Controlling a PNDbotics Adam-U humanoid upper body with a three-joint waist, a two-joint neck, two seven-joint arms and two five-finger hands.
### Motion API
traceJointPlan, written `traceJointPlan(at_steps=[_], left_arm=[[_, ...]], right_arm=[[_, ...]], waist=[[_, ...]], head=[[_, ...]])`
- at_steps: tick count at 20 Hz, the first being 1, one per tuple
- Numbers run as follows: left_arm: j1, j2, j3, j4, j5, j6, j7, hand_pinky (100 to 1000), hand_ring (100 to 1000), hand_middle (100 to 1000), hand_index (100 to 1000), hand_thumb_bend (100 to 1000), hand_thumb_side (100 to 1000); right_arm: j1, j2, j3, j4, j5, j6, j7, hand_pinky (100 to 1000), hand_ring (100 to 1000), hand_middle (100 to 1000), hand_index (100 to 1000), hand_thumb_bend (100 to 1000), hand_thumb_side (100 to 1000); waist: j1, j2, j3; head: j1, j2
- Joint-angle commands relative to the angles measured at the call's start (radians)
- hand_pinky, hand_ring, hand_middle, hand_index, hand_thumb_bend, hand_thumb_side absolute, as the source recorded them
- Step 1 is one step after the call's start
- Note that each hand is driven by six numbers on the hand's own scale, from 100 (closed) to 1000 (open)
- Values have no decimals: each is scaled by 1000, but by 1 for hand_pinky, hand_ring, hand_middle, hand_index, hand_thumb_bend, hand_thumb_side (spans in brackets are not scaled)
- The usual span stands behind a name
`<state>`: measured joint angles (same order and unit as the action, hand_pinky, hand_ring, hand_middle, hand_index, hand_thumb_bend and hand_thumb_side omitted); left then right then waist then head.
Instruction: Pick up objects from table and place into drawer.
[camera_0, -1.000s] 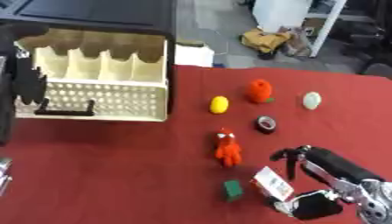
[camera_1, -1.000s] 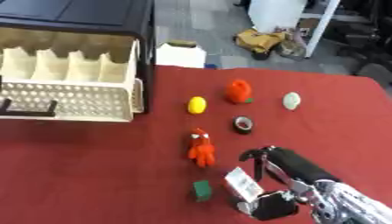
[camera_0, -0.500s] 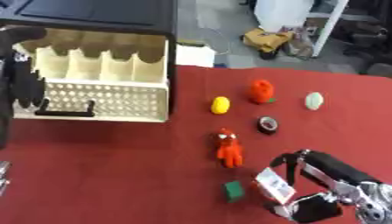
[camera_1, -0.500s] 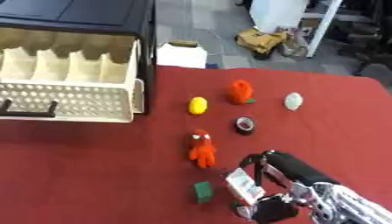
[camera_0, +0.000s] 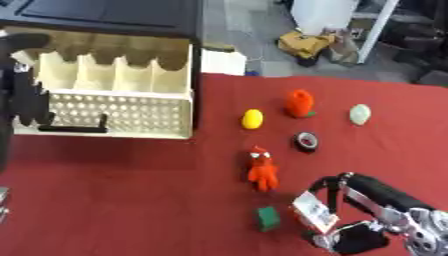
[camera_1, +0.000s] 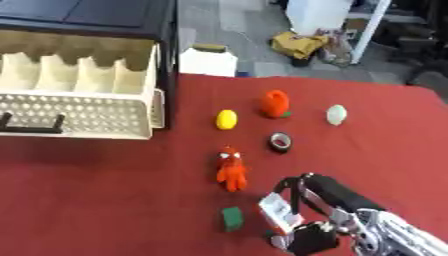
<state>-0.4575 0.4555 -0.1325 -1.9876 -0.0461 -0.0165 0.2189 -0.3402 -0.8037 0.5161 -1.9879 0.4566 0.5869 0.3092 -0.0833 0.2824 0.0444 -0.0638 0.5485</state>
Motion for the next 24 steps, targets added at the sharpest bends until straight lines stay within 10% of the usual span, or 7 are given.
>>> traceJointPlan(at_steps=[1,24], left_arm=[[-8,8,4,-12,-1,-4,-2,136,100,100,751,119,1000],[-10,5,2,-12,-2,-12,-6,137,100,100,748,119,1000]], right_arm=[[-4,-13,-18,0,7,6,-9,728,811,472,834,449,371],[-2,24,-23,92,-44,58,-35,738,823,488,884,469,331]], waist=[[5,-15,2],[8,-8,8]], head=[[-4,-13],[-20,-12]])
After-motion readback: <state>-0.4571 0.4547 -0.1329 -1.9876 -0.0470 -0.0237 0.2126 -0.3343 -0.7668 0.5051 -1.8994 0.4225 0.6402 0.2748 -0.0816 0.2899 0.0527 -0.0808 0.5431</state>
